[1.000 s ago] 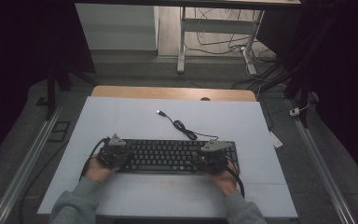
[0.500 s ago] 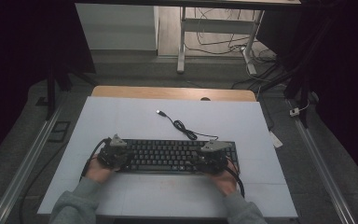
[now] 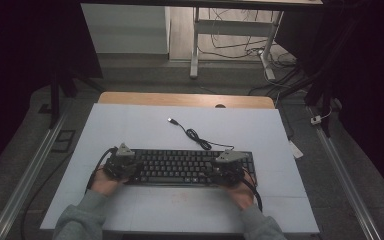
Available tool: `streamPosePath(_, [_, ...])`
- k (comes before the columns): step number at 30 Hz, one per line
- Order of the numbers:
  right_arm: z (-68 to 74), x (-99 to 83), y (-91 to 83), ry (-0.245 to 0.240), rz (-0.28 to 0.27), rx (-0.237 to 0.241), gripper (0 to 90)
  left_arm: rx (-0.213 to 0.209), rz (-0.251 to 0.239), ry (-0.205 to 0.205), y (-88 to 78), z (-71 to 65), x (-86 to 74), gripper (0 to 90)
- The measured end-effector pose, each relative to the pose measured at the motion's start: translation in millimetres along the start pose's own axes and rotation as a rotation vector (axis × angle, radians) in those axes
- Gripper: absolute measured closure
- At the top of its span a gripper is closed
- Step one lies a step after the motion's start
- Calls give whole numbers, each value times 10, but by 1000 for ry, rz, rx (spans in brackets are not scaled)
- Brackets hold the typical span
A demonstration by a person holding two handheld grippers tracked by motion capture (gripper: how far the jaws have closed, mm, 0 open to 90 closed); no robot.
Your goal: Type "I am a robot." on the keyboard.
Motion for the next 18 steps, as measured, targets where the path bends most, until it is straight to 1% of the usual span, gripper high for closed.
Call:
streamPosePath(13, [-4,2,-2,-2,-4,1,528,-2,-13,-3,-20,-2,9,866])
streamPosePath(15, [-4,3,-2,-3,-4,1,529,-3,-22,-5,-32,-5,16,850])
streamPosePath(18, [-4,4,-4,-4,-3,-1,529,-9,-41,-7,-58,-16,33,803])
Point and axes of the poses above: each handheld gripper's, and its own axes: y roughly forward along the jaws, x roughly out of its top, z roughly to its left, the point moved 5 cm from there along y, roughly forward along the jaws, and after that the axes turned 3 degrees about -z, right-handed, at the moved point
